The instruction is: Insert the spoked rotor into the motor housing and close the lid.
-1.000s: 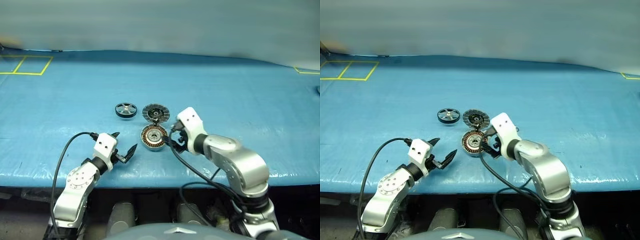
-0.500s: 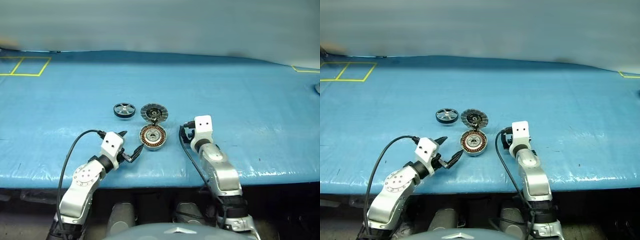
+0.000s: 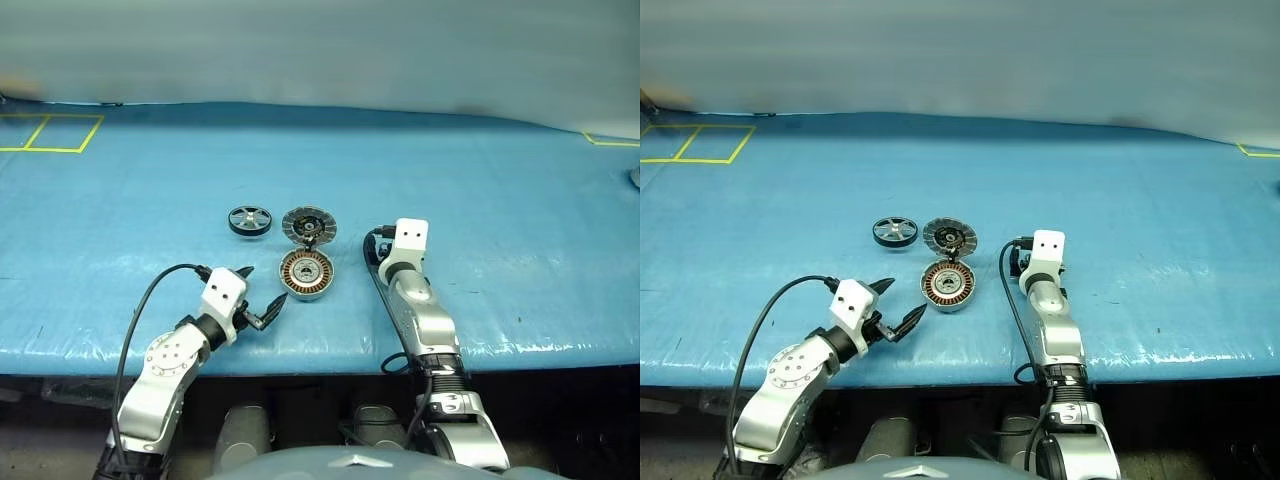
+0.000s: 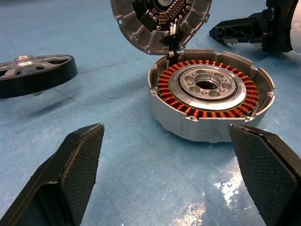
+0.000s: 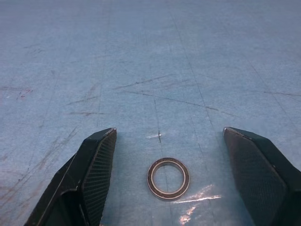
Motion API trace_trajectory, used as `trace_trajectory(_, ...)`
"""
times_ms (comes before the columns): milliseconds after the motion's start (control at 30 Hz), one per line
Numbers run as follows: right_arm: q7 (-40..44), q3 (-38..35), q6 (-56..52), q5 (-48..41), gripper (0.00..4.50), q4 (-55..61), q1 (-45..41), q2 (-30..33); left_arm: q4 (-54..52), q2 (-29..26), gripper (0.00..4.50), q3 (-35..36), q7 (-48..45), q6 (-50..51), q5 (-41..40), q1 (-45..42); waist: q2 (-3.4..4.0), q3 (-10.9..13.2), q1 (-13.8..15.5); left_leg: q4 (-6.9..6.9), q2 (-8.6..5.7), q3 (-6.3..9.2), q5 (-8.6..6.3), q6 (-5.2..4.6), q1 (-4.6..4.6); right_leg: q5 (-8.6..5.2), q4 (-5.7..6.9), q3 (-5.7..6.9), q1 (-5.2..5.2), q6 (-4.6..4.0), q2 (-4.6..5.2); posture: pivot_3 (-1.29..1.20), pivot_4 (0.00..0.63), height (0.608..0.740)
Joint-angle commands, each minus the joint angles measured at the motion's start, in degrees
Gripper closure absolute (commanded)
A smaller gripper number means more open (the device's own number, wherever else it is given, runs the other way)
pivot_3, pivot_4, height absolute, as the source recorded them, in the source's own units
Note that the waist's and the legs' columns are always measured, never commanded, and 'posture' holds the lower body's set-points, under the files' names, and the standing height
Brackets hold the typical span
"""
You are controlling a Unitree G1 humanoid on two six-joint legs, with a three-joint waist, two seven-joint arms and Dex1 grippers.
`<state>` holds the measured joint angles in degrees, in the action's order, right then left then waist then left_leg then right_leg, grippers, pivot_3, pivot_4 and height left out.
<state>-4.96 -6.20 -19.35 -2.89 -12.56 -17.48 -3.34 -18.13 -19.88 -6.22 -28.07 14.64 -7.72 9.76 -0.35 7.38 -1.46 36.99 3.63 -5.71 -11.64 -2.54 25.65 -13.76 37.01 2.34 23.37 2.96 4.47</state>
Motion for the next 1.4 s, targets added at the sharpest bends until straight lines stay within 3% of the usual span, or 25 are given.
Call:
trace_trajectory(33, 0.43, 0.83, -1.94, -0.40, 0.70, 0.12, 3.19, -0.52, -2.73, 0.29, 0.00, 0.54, 0.66, -0.36, -0.45, 0.09, -0.04, -0.04, 0.05, 0.00, 0.00, 0.00, 0.00, 0.00, 0.00, 0.00, 0.00, 0.00, 0.00, 0.00, 0.00, 0.00, 0.150, 0.740)
trace_trajectory(367, 0.78, 4.52, -2.37, 2.03, 3.84, 1.82, 5.73, 0.38, -2.04, 0.24, 0.00, 0.14, 0.45, -0.29, -0.55, -1.07, -0.16, -0.16, -0.59, 0.01, 0.10, 0.00, 0.01, 0.06, -0.08, 0.00, 0.01, -0.01, -0.03, -0.03, 0.01, 0.00, 0.150, 0.740)
trace_trajectory(567, 3.39, 9.48, -6.07, 5.09, 3.84, 9.89, 8.78, 3.04, -1.83, 0.21, 0.00, 0.07, 0.51, -0.42, -0.37, -1.48, -0.16, -0.15, -0.59, -0.02, 0.10, -0.01, 0.01, 0.05, -0.08, -0.01, 0.01, -0.02, -0.01, -0.06, 0.02, 0.00, 0.150, 0.740)
trace_trajectory(767, 16.10, 18.35, -21.41, 6.11, 3.84, 33.59, 12.54, 15.88, -2.56, -0.35, 0.00, 1.08, 0.56, -0.44, -0.65, -0.53, -0.01, -0.06, -0.53, -0.09, 0.09, -0.03, 0.00, 0.04, -0.01, -0.05, -0.01, -0.04, 0.08, -0.12, 0.06, 0.00, 0.150, 0.740)
trace_trajectory(933, 27.37, 17.14, -33.89, -3.77, 3.84, 47.44, 9.20, 22.63, -2.48, -0.64, 0.00, 1.51, 0.49, -0.42, -0.76, -0.51, -0.02, -0.01, -0.29, -0.02, 0.11, -0.02, -0.03, 0.06, 0.01, -0.05, -0.01, -0.02, 0.12, -0.12, 0.08, 0.00, 0.150, 0.740)
trace_trajectory(1100, 28.04, 17.58, -39.20, -8.28, 3.84, 49.09, 4.58, 20.11, -2.07, -0.52, 0.00, 1.41, 0.38, -0.51, -0.64, -0.96, -0.04, -0.02, 0.23, -0.04, 0.11, 0.00, -0.07, 0.12, 0.03, -0.05, -0.05, 0.02, 0.13, -0.13, 0.05, 0.00, 0.150, 0.740)
trace_trajectory(1400, 23.63, 25.79, -34.05, -5.66, 3.84, 40.13, 2.96, 13.43, -2.03, -0.09, 0.00, 1.17, 0.73, -1.26, -0.36, -0.38, -0.04, -0.01, 0.53, 0.00, -0.02, -0.01, -0.08, -0.04, 0.15, -0.05, -0.07, 0.02, 0.17, -0.12, 0.12, 0.00, 0.150, 0.740)
